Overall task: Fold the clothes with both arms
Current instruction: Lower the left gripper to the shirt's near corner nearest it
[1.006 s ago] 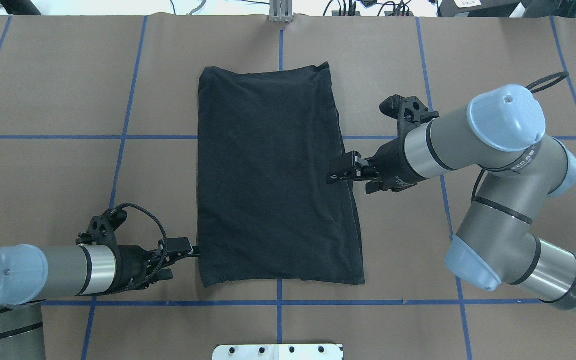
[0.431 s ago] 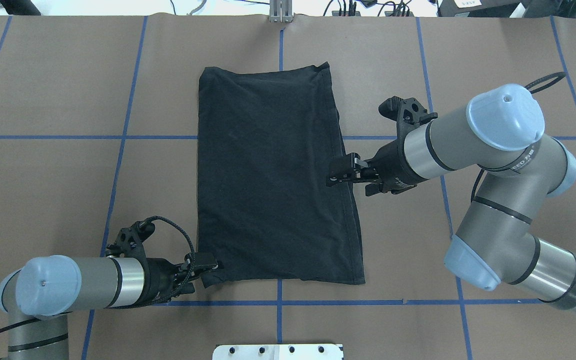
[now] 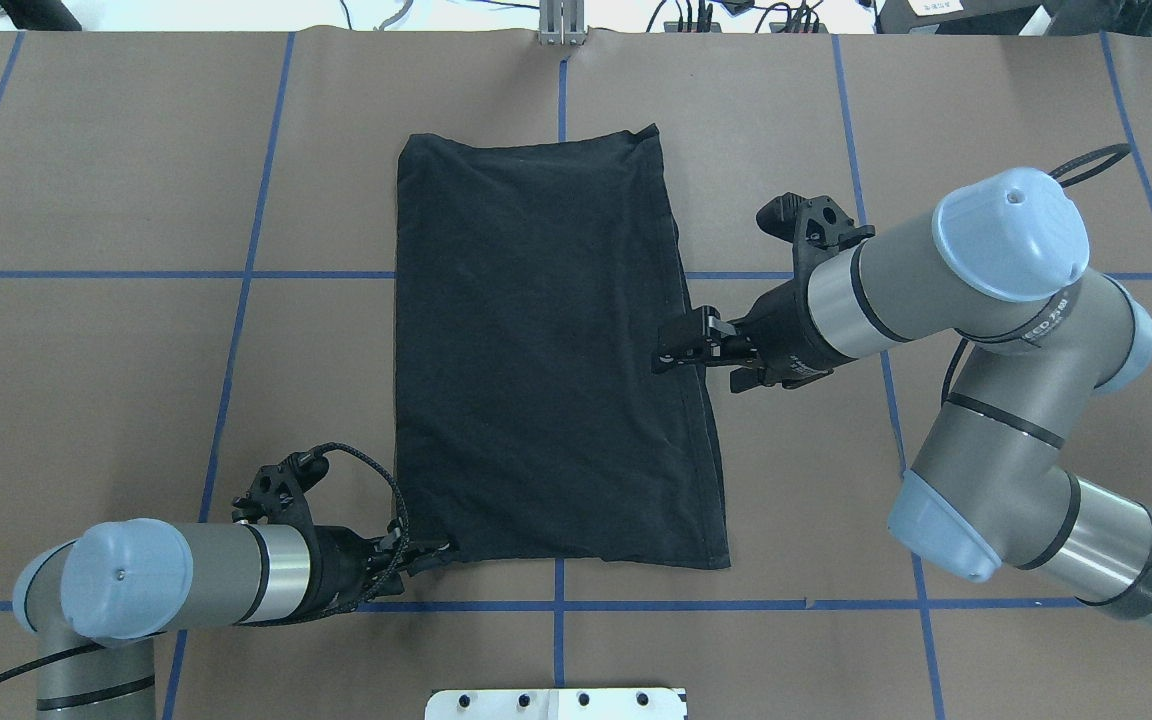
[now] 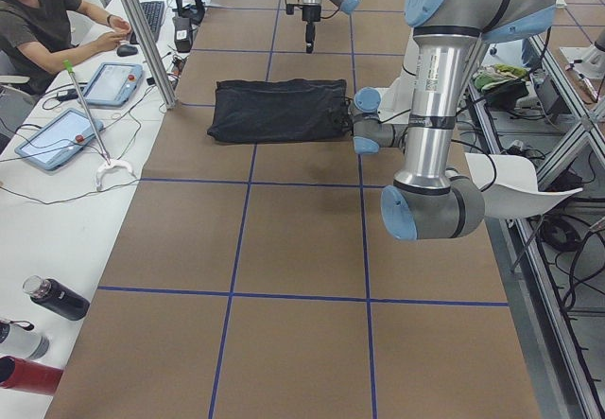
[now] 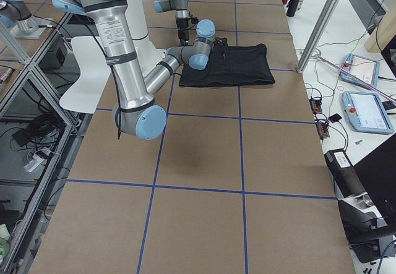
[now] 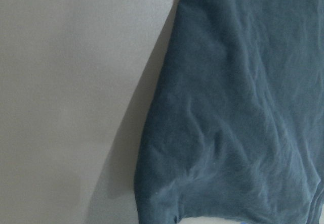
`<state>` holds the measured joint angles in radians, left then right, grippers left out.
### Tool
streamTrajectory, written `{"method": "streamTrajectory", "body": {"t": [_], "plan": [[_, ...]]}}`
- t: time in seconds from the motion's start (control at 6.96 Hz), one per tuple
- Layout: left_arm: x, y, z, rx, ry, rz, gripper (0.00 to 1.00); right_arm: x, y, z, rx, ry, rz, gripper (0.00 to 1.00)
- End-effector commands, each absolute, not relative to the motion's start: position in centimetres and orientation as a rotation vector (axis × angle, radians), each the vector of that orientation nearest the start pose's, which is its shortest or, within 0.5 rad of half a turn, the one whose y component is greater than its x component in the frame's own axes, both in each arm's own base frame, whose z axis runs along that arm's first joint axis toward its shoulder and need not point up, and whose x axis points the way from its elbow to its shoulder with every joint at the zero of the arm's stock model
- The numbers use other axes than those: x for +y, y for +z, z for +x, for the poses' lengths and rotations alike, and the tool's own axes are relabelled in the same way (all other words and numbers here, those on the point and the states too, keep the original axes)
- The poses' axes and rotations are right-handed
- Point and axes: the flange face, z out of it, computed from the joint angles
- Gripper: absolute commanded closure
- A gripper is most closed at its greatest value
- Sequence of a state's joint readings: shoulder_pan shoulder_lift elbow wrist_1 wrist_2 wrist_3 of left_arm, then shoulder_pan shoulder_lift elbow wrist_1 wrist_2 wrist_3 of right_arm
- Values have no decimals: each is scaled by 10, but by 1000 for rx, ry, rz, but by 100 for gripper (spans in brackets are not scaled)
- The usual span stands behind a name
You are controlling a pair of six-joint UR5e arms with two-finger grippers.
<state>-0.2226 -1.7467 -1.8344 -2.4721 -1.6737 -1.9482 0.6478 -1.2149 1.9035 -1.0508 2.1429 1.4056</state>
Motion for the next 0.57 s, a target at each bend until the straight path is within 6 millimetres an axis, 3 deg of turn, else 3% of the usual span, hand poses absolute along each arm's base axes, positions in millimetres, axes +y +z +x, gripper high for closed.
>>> {"method": "streamTrajectory", "body": {"t": [0.0, 0.43], "plan": [[-241, 344, 513, 1326, -438, -191, 15, -404, 248, -402, -1269, 72, 5, 0], [-243, 350, 515, 1314, -442, -188, 29, -404, 249, -402, -1266, 72, 4, 0]]}}
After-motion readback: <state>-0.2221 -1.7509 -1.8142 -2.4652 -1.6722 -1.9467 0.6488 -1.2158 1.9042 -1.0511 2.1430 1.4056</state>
